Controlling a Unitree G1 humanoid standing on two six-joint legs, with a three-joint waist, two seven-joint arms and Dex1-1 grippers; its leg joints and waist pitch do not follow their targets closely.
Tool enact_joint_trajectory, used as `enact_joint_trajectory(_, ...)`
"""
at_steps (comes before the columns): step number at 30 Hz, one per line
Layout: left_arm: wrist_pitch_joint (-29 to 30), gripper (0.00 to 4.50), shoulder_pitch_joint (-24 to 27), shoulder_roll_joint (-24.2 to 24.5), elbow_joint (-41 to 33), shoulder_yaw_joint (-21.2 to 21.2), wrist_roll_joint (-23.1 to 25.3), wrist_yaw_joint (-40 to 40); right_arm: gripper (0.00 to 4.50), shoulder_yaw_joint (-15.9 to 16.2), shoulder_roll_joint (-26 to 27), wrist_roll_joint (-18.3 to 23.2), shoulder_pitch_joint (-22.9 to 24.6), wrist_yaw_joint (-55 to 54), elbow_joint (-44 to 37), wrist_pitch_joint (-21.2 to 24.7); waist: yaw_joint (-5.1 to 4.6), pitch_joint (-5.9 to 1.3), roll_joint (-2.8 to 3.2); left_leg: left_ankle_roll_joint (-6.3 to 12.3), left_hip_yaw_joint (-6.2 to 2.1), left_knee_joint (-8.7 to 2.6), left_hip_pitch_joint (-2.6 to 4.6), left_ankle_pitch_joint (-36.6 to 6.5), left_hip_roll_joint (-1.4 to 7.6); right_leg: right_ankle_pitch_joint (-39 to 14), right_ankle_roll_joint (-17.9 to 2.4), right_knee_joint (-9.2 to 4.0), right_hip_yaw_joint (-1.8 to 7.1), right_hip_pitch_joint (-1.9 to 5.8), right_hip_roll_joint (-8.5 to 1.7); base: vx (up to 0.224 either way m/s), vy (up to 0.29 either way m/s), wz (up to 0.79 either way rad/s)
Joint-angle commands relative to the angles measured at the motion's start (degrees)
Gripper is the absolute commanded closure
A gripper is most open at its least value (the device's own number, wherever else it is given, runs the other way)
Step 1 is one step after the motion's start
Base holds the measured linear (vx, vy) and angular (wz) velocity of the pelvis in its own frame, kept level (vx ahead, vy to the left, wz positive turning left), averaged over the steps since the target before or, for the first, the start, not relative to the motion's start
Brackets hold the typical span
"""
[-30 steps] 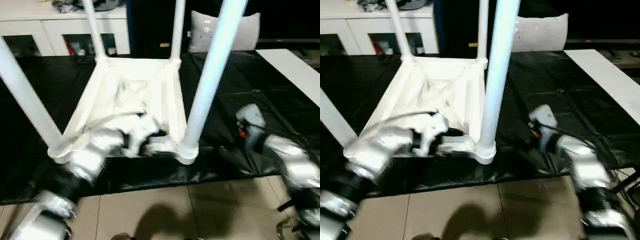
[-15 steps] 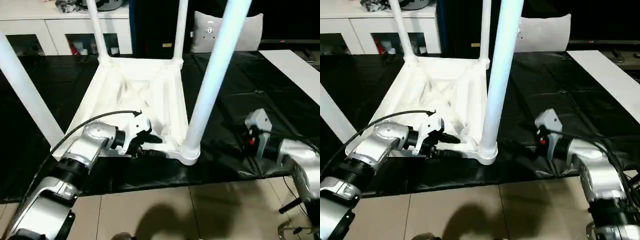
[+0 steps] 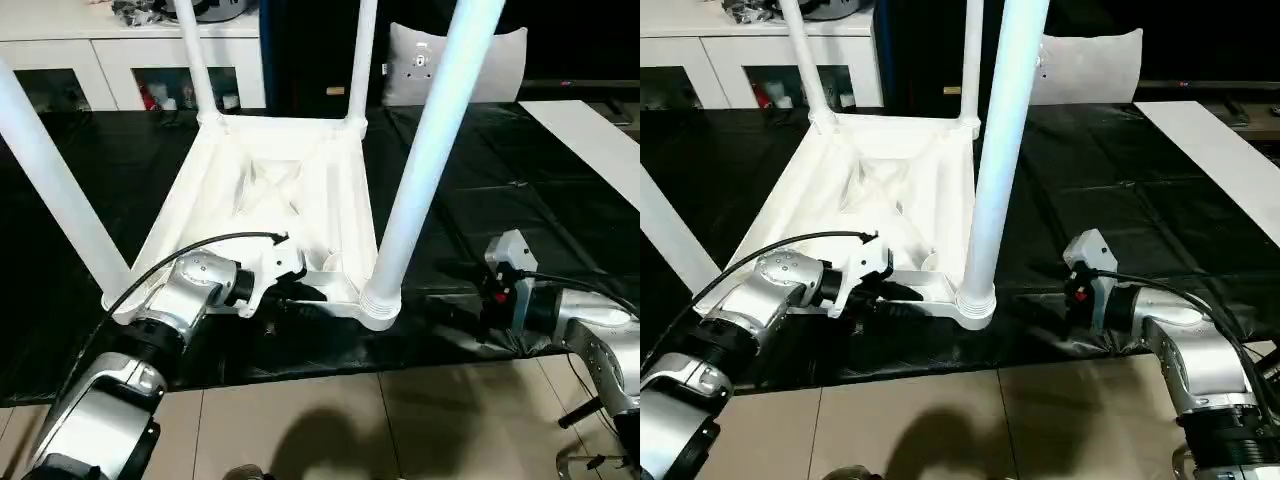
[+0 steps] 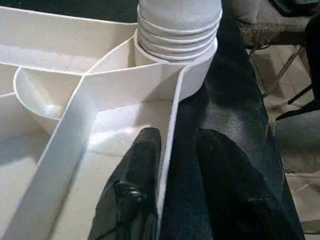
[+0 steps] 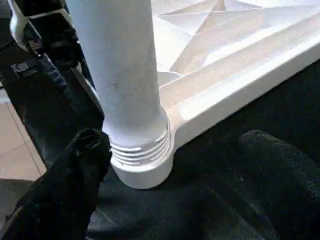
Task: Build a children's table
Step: Rotate leg to tighten
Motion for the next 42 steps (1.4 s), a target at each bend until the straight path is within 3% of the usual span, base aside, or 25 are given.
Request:
enact_joint_trajectory(1, -1.0, 3.51, -0.6, -0.2, 2.5, -0.7, 1.9, 0.2, 0.0, 0.2, 0.1, 0.7, 0.0, -0.3, -1.2, 0.9, 0.32, -4.3, -0.61, 2.18, -1.1, -4.33, 0.76, -16.2, 2.68, -28.9, -7.4, -5.04, 2.39, 2.73, -4.19, 0.0, 0.0, 0.0)
enact_joint_trajectory(10, -3.3, 4.05, -1.2, 0.9, 6.4, -2.5, 5.8, 1.4, 0.0, 0.7, 1.9, 1.1, -1.0, 0.0, -0.6, -0.3, -0.05, -4.01, -1.01, 1.8, -1.27, -4.22, 1.02, -18.1, 2.38, -35.5, -4.6, -5.95, 1.97, 2.54, -4.42, 0.0, 0.0, 0.0)
enact_joint_trajectory(13, -3.6, 4.19, -1.2, 1.5, 6.6, -3.2, 6.7, 0.3, 0.37, 0.9, 2.7, 2.4, -1.9, 2.2, -0.5, -0.6, -0.26, -4.08, -0.77, 1.93, -1.42, -4.3, 0.98, -18.4, 2.49, -35.9, -4.2, -6.07, 1.83, 2.52, -4.45, 0.0, 0.0, 0.0)
enact_joint_trajectory(15, -2.7, 4.36, -1.1, 1.7, 6.0, -3.5, 6.8, -1.5, 0.5, 2.5, 2.6, 2.3, -2.9, 5.2, 0.5, -1.2, -0.36, -4.15, -0.74, 1.89, -1.45, -4.46, 0.88, -18.3, 2.75, -33.8, -5.0, -5.74, 2.01, 2.57, -4.44, 0.0, 0.0, 0.0)
enact_joint_trajectory(16, -2.0, 4.45, -1.0, 1.8, 5.4, -3.7, 6.7, -2.8, 0.63, 3.8, 2.2, 2.0, -3.6, 7.4, 1.3, -1.0, -0.53, -4.25, -1.03, 2.08, -1.42, -4.51, 0.69, -17.9, 2.81, -31.9, -6.1, -5.31, 2.04, 2.78, -4.36, 0.0, 0.0, 0.0)
enact_joint_trajectory(18, -0.7, 4.5, -0.7, 1.6, 3.9, -3.6, 6.1, -4.7, 0.75, 5.6, 2.2, 1.4, -5.2, 10.1, 3.2, -0.7, -0.44, -4.27, -0.73, 2.26, -1.31, -4.55, 0.73, -17.1, 2.98, -29.7, -7.4, -5.03, 2.34, 2.66, -4.44, 0.0, 0.0, 0.0)
enact_joint_trajectory(19, -0.6, 4.5, -0.7, 1.5, 3.8, -3.5, 6.1, -4.8, 0.86, 5.8, 2.2, 1.5, -5.4, 10.4, 3.5, -0.5, -0.46, -4.43, -0.69, 2.25, -1.26, -4.53, 0.58, -16.4, 3.06, -27.9, -8.5, -4.72, 2.39, 2.88, -4.46, 0.0, 0.0, 0.0)
enact_joint_trajectory(20, -0.5, 4.5, -0.7, 1.5, 3.7, -3.5, 6.0, -4.8, 1.06, 5.9, 2.2, 1.5, -5.5, 10.6, 3.7, -0.3, -0.38, -4.49, -1.05, 2.3, -1.15, -4.48, 0.69, -15.9, 3.12, -26.9, -8.8, -4.65, 2.48, 2.78, -4.42, 0.0, 0.0, 0.0)
enact_joint_trajectory(22, -0.9, 4.5, -0.6, 1.0, 3.1, -3.4, 5.8, -4.4, 1.16, 6.9, 2.1, 0.6, -6.8, 12.2, 5.8, -0.6, -0.09, -4.52, -0.85, 2.36, -1.05, -4.42, 0.61, -14.8, 3.14, -24.3, -10.4, -4.19, 2.58, 2.91, -4.42, 0.0, 0.0, 0.0)
enact_joint_trajectory(24, -1.0, 4.5, -0.3, 0.6, 2.2, -3.4, 5.5, -4.5, 1.3, 7.1, 2.3, 0.5, -7.9, 12.9, 7.4, -0.4, 0.06, -4.57, -1.05, 2.5, -0.98, -4.35, 0.5, -14.0, 3.11, -23.2, -10.8, -3.92, 2.6, 3.06, -4.46, 0.0, 0.0, 0.0)
enact_joint_trajectory(28, -0.1, 4.5, 0.5, 0.3, 0.3, -3.4, 5.4, -4.3, 1.69, 7.5, 2.9, 0.1, -10.4, 13.7, 10.8, -1.8, 0.34, -4.6, -0.97, 2.42, -0.88, -4.29, 0.62, -13.4, 3.18, -22.6, -11.1, -3.79, 2.65, 3.06, -4.43, 0.0, 0.0, 0.0)
enact_joint_trajectory(34, 0.7, 4.5, 1.0, 0.2, 0.0, -3.1, 6.0, -3.3, 2.22, 7.4, 2.8, 2.1, -11.3, 16.6, 11.3, 0.4, 0.48, -4.65, -1.2, 2.79, -0.81, -4.24, 0.59, -12.5, 3.19, -21.7, -11.2, -3.62, 2.7, 3.16, -4.42, 0.0, 0.0, 0.0)
enact_joint_trajectory(35, 1.4, 4.5, 1.3, 0.2, -0.5, -2.9, 5.8, -3.1, 2.28, 7.2, 2.8, 2.5, -11.1, 17.0, 11.2, 0.3, 0.6, -4.66, -0.7, 2.7, -0.86, -4.23, 0.66, -12.6, 3.2, -21.9, -11.2, -3.63, 2.71, 3.12, -4.46, 0.0, 0.0, 0.0)
enact_joint_trajectory(38, 4.8, 4.5, 3.0, -0.1, -3.2, -1.9, 4.8, -1.9, 2.49, 6.7, 3.1, 4.1, -9.8, 17.6, 9.3, 2.0, 0.47, -4.67, -1.08, 2.49, -0.88, -4.33, 0.61, -12.7, 3.31, -21.4, -11.4, -3.58, 2.72, 3.2, -4.42, 0.0, 0.0, 0.0)
enact_joint_trajectory(41, 8.1, 4.5, 3.6, -1.1, -4.5, -0.9, 4.1, 0.3, 2.56, 6.8, 3.5, 4.8, -8.4, 17.0, 7.6, 3.6, 0.5, -4.57, -0.99, 2.57, -0.82, -4.28, 0.6, -13.1, 3.17, -22.8, -10.9, -3.76, 2.68, 3.21, -4.35, 0.0, 0.0, 0.0)
enact_joint_trajectory(42, 9.9, 4.5, 4.0, -2.3, -5.4, 0.1, 4.7, 5.2, 2.6, 7.2, 4.5, 4.1, -7.2, 13.9, 6.1, 5.1, 0.4, -4.46, -1.01, 2.54, -0.87, -4.42, 0.63, -13.4, 3.25, -23.6, -10.6, -3.92, 2.71, 3.12, -4.32, 0.0, 0.0, 0.0)
